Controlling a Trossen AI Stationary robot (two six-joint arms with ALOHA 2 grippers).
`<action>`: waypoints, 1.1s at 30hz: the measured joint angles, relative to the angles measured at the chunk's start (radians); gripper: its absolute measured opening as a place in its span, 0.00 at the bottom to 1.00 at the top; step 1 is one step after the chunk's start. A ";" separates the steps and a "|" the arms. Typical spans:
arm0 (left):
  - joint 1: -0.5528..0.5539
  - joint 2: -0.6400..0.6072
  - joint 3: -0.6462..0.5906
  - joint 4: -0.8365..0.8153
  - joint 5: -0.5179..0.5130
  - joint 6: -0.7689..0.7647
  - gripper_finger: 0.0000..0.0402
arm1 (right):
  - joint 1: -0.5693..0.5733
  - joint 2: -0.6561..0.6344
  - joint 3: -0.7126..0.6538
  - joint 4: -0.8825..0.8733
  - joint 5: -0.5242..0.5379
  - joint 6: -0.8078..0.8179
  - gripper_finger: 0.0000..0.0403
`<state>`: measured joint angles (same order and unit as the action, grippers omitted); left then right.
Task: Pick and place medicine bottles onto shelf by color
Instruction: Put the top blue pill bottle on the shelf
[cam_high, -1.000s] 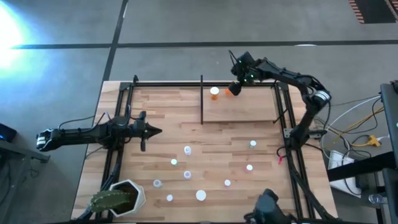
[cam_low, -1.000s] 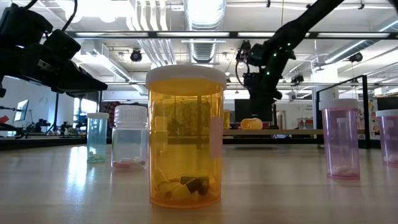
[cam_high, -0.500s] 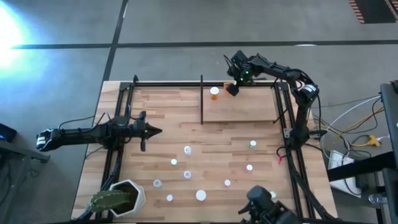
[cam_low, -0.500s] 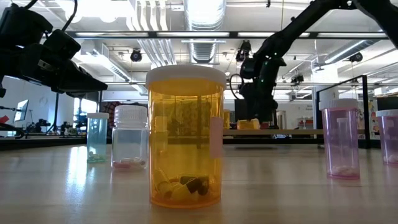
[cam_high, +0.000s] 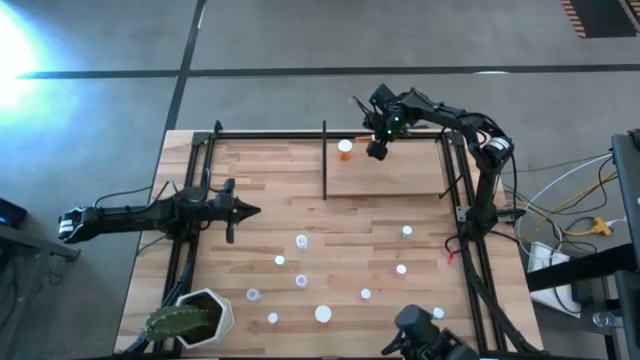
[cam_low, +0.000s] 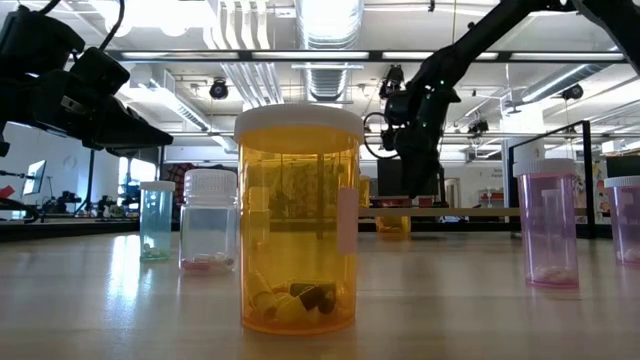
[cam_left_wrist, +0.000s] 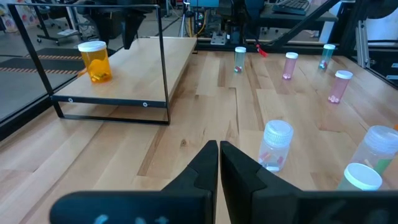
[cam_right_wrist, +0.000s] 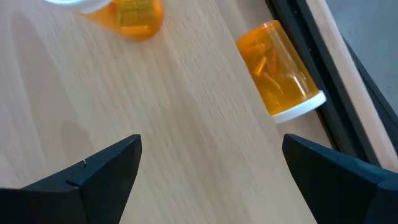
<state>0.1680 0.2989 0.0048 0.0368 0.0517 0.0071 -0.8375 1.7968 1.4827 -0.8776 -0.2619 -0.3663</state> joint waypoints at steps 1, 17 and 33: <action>0.000 0.000 0.000 0.000 0.000 0.000 0.00 | 0.000 -0.003 0.000 0.000 0.000 -0.005 0.94; 0.000 0.000 0.000 0.000 0.000 0.000 0.00 | -0.062 0.020 -0.088 0.248 0.123 0.188 0.94; 0.000 0.000 0.000 0.000 0.000 0.000 0.00 | 0.049 -0.272 -0.260 0.240 0.269 0.189 0.81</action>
<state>0.1677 0.2989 0.0048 0.0368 0.0517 0.0071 -0.7886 1.5252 1.2224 -0.6374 0.0071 -0.1769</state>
